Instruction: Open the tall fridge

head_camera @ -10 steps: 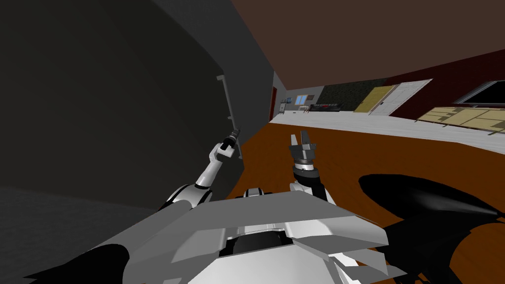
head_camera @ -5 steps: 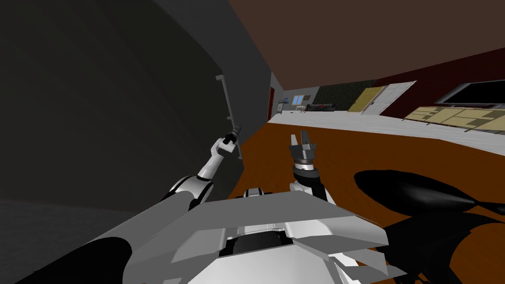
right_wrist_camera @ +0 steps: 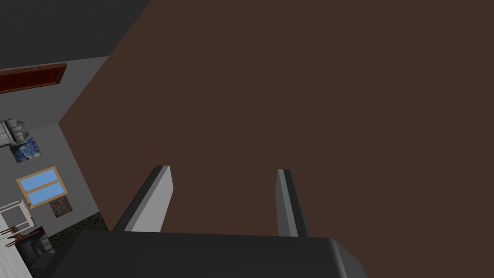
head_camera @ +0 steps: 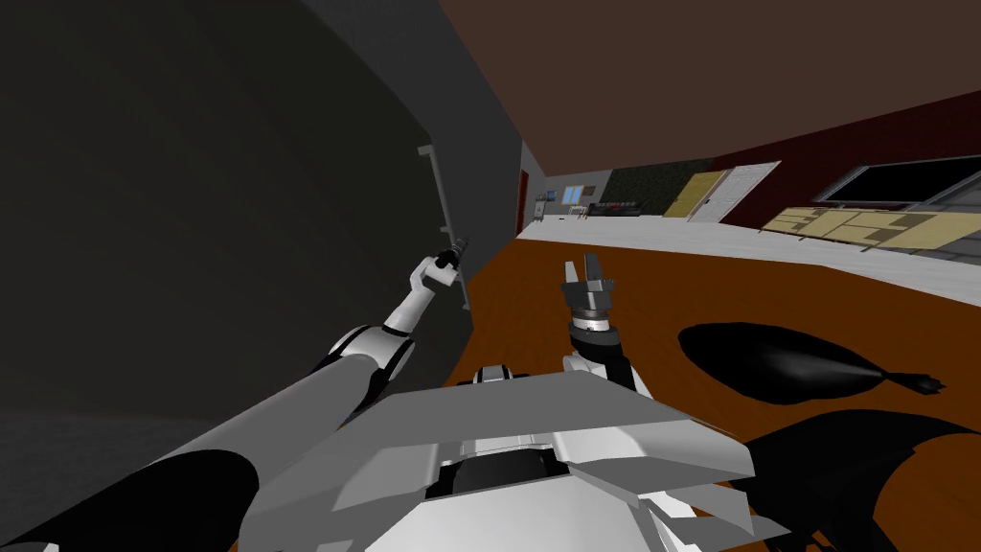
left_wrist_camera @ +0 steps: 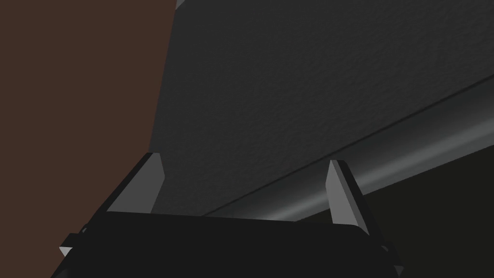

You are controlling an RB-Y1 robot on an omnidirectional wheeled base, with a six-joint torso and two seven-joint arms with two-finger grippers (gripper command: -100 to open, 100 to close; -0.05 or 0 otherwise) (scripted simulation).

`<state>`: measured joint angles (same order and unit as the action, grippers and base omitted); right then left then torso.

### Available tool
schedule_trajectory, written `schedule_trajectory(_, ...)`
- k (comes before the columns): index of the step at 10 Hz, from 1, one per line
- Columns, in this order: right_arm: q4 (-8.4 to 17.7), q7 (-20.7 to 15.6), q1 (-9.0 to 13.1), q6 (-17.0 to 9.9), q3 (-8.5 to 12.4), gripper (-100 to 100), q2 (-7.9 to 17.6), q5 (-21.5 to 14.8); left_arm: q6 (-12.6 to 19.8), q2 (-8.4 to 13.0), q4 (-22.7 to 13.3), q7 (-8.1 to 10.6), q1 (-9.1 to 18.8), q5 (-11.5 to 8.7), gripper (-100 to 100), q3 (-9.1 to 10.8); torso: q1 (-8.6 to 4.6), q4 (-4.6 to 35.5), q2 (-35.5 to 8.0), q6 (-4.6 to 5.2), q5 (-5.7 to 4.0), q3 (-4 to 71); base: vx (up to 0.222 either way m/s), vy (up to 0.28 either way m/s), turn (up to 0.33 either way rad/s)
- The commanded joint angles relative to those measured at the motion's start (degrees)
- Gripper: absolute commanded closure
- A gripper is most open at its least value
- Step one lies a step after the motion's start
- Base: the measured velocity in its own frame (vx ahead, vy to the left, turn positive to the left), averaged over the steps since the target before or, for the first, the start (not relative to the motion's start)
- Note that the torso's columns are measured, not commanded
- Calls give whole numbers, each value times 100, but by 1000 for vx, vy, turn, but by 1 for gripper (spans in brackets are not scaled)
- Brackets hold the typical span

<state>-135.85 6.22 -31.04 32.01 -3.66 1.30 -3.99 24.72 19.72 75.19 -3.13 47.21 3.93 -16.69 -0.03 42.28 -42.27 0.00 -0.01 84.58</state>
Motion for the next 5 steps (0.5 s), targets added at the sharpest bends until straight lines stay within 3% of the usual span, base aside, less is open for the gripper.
schedule_trajectory(1,0,0,0,0,0,0,0,0,312,104,-224,24,335,-7,-100,-74,5,0,-1,0,1,0,-1,44,-41)
schedule_trajectory(5,0,0,0,0,0,0,0,0,757,315,-639,62,891,-15,-100,-192,1,4,5,0,-1,3,-10,31,-50)
